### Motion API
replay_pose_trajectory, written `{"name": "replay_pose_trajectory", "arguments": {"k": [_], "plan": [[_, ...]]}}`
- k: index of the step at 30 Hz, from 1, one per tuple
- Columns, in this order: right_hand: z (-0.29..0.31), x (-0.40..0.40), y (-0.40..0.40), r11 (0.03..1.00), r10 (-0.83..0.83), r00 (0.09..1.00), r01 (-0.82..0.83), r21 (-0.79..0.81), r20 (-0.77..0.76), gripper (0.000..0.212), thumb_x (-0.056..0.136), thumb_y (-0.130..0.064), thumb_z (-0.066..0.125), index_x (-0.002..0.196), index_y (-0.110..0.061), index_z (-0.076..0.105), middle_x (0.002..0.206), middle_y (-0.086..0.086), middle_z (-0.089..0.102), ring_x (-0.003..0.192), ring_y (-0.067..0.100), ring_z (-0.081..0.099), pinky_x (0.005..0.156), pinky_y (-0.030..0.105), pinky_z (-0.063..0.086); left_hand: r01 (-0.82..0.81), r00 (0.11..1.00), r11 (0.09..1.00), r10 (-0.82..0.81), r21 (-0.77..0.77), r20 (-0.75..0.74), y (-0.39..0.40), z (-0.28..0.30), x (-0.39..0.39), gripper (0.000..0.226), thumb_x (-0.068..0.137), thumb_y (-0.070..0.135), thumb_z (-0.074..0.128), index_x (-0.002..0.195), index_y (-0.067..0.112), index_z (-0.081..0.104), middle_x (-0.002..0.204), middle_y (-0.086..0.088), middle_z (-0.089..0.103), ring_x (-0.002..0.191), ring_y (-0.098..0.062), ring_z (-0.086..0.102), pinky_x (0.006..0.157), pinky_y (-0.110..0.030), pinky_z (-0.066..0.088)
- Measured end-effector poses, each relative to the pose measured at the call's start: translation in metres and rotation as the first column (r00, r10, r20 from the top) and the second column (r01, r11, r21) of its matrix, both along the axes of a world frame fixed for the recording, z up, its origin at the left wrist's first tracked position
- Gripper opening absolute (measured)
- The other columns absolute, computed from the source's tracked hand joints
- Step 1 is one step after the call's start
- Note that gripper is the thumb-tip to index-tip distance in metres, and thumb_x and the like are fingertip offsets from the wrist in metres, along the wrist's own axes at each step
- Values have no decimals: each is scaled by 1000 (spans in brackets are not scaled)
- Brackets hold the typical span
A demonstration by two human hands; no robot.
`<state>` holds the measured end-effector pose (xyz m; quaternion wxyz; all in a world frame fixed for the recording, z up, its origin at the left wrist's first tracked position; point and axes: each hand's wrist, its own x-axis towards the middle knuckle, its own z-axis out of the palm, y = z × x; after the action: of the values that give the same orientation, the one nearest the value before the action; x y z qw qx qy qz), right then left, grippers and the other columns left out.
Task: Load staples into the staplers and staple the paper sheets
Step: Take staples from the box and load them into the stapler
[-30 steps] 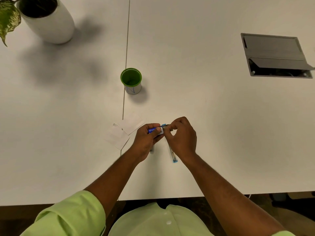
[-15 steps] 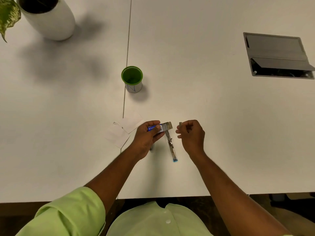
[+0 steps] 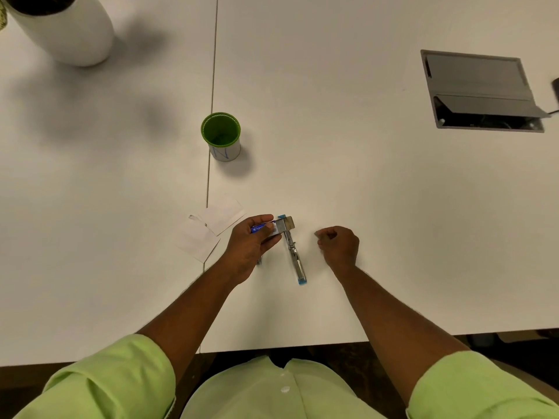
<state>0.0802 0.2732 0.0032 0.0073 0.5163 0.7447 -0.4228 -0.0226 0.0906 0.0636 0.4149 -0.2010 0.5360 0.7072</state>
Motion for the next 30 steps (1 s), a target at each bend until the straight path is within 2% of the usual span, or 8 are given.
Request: {"name": "replay_pose_trajectory", "arguments": {"k": [5,7,9,12,17,21,25,30], "plan": [[13,-5,-1,989,-146,989,146,-1,-34,12,90,-14,68,82,-13,77,78,5,76,77,24,73,79,43,61,-2,1000,1000,1,18,16,2,-2,0,16,96,-3,60,109,4,66,110,-17,69,97,-27,71,83,-31,62],[25,-12,-10,954,-238,964,209,-216,-118,9,88,-14,72,80,-16,76,74,4,75,72,21,72,72,38,63,4,1000,1000,-4,16,15,2,-3,0,15,96,-3,60,107,4,66,109,-17,69,97,-26,71,82,-30,63],[40,-19,-19,860,-271,943,147,-488,-193,4,88,-11,73,86,-13,77,77,6,76,74,20,72,68,30,62,18,1000,1000,-18,2,5,3,-3,1,15,96,-4,60,107,4,66,108,-16,69,97,-27,71,81,-30,63],[55,-24,-30,746,-249,938,27,-665,-241,13,92,-12,70,101,-6,76,91,14,78,79,21,75,72,29,61,31,999,999,-32,-15,-29,5,-2,0,16,95,-3,61,106,7,67,108,-13,70,98,-27,71,80,-28,63],[59,-24,-43,810,-210,922,-22,-585,-326,14,89,-12,76,101,-5,76,96,21,76,80,25,72,81,36,62,43,996,998,-46,-35,-73,2,-2,-3,17,96,-2,60,111,5,65,114,-15,68,102,-29,70,81,-27,62],[59,-27,-46,884,-136,922,-52,-465,-362,9,84,-10,79,93,-8,78,89,10,78,75,23,73,76,34,62,73,993,996,-77,-55,-85,3,-4,-4,16,96,-1,61,109,7,67,119,-18,68,107,-32,69,85,-30,62],[60,-29,-51,910,-47,929,-112,-400,-368,6,83,-13,81,89,-15,79,83,1,78,71,18,73,72,31,62,87,993,996,-89,-28,-77,6,-5,-5,16,98,0,58,109,7,67,116,-16,69,104,-29,70,84,-27,61],[57,-27,-54,915,8,928,-158,-372,-373,8,82,-16,83,89,-21,80,85,-1,78,77,19,75,79,38,63,135,987,991,-137,-24,-79,9,-4,-6,14,100,1,56,106,9,66,109,-12,71,98,-21,71,81,-22,60]]}}
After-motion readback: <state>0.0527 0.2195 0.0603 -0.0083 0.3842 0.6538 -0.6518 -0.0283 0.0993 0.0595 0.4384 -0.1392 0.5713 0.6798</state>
